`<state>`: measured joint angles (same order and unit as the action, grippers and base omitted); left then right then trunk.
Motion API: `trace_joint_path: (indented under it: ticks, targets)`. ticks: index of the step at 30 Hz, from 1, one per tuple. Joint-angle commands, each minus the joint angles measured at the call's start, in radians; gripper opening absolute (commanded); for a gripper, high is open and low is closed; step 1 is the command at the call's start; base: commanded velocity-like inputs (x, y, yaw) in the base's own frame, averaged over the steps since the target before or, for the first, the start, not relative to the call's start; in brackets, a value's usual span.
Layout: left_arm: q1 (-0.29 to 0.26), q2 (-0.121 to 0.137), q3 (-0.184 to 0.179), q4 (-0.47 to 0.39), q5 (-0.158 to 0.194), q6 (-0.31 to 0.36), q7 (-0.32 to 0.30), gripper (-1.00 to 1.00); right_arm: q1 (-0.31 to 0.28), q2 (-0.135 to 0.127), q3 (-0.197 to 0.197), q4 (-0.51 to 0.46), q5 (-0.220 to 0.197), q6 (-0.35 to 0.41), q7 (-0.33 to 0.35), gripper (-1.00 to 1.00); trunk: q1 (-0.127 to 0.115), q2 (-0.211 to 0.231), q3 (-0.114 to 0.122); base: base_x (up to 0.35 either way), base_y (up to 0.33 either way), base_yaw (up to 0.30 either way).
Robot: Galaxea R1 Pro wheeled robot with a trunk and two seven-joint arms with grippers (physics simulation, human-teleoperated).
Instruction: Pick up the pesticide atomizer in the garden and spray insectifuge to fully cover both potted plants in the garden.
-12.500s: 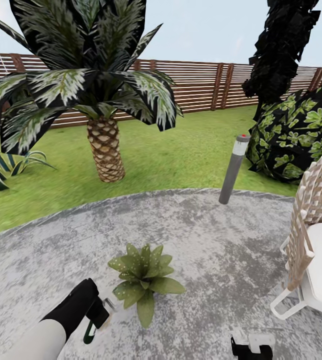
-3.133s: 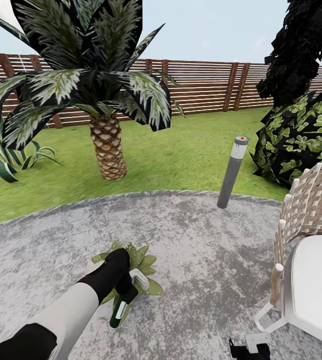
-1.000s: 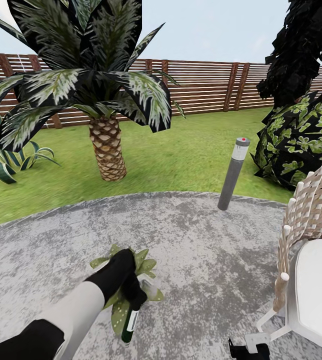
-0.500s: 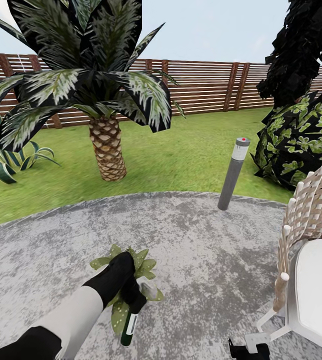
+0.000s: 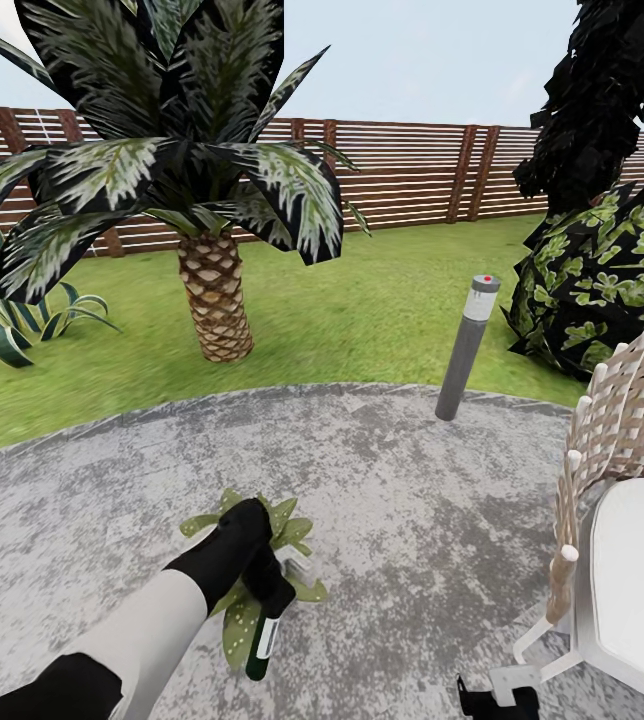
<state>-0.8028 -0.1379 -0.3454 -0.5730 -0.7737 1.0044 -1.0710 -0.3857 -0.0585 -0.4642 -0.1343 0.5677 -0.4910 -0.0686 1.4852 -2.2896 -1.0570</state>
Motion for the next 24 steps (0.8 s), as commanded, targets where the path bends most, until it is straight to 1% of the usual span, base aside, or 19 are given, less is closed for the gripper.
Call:
trace_joint_path:
  ticks: [1,6,10,16,24]
  targets:
    - [0.0,0.001,-0.001,-0.011,-0.01,0.004,-0.01,-1.0,-0.001,0.002,-0.004,0.001,0.011,-0.003,-0.005,1.0,0.0,0.0,-0.001,0.0,0.0,0.0]
    - [0.0,0.0,-0.001,-0.028,-0.014,0.003,-0.01,-1.0,-0.001,0.002,-0.005,0.001,0.011,-0.003,-0.005,1.0,0.0,0.0,-0.001,-0.026,0.0,0.0]
    - [0.002,0.0,-0.001,-0.033,-0.018,0.002,-0.009,-1.0,-0.001,0.002,-0.005,0.001,0.011,-0.003,-0.005,1.0,0.0,0.0,-0.001,-0.267,0.101,0.0]
    - [0.002,0.0,-0.003,-0.036,-0.018,0.002,-0.009,-1.0,-0.001,0.002,-0.005,0.001,0.011,-0.003,-0.005,1.0,0.0,0.0,-0.001,-0.258,0.23,0.0]
    - [0.002,0.0,-0.001,-0.036,-0.018,0.002,-0.009,-1.0,-0.001,0.002,-0.004,0.002,0.011,-0.003,-0.005,1.0,0.0,0.0,-0.001,-0.17,0.276,0.0]
